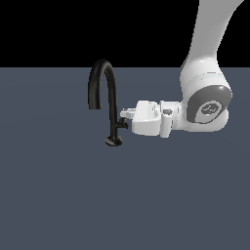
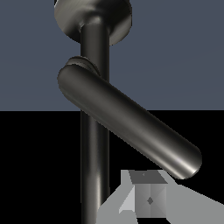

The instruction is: Turn on the faucet by rotating a designated handle.

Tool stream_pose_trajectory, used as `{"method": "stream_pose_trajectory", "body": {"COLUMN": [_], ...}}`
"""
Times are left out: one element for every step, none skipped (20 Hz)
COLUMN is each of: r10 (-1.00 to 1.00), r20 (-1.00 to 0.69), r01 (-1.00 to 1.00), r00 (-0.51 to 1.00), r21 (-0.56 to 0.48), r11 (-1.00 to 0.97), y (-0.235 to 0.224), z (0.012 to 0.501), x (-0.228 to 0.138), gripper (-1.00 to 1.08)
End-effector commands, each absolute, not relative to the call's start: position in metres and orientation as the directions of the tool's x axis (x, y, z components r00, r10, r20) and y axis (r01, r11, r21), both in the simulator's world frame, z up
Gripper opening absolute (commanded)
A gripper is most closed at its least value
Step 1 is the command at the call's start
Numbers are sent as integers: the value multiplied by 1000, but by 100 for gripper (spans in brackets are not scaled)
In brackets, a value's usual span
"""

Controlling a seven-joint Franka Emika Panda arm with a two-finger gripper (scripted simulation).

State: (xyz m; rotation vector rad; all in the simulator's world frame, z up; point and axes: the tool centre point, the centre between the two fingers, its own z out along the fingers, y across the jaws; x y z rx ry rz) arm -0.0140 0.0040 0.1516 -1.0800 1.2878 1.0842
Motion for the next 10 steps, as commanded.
{"method": "stream_pose_trajectory", "body": {"r10": [5,1,2,2,2,3,3,4,4,4], "r20": [-1000,-1000,-1000,-1000,-1000,-1000,-1000,-1000,-1000,-1000], "r01": [-986,-985,-985,-985,-985,-986,-986,-986,-986,-986], "r00": [-31,-6,-8,-10,-13,-15,-18,-20,-22,-25], "r21": [31,6,8,11,13,15,18,20,23,25], "r11": [167,171,170,170,169,169,169,168,168,167], "y": [6,4,5,5,6,6,7,7,8,8], "z": [138,150,143,137,131,125,119,113,106,100], "x": [-29,-17,-20,-23,-26,-29,-32,-35,-38,-41], "gripper": [-100,-100,-100,-100,-100,-100,-100,-100,-100,-100]}}
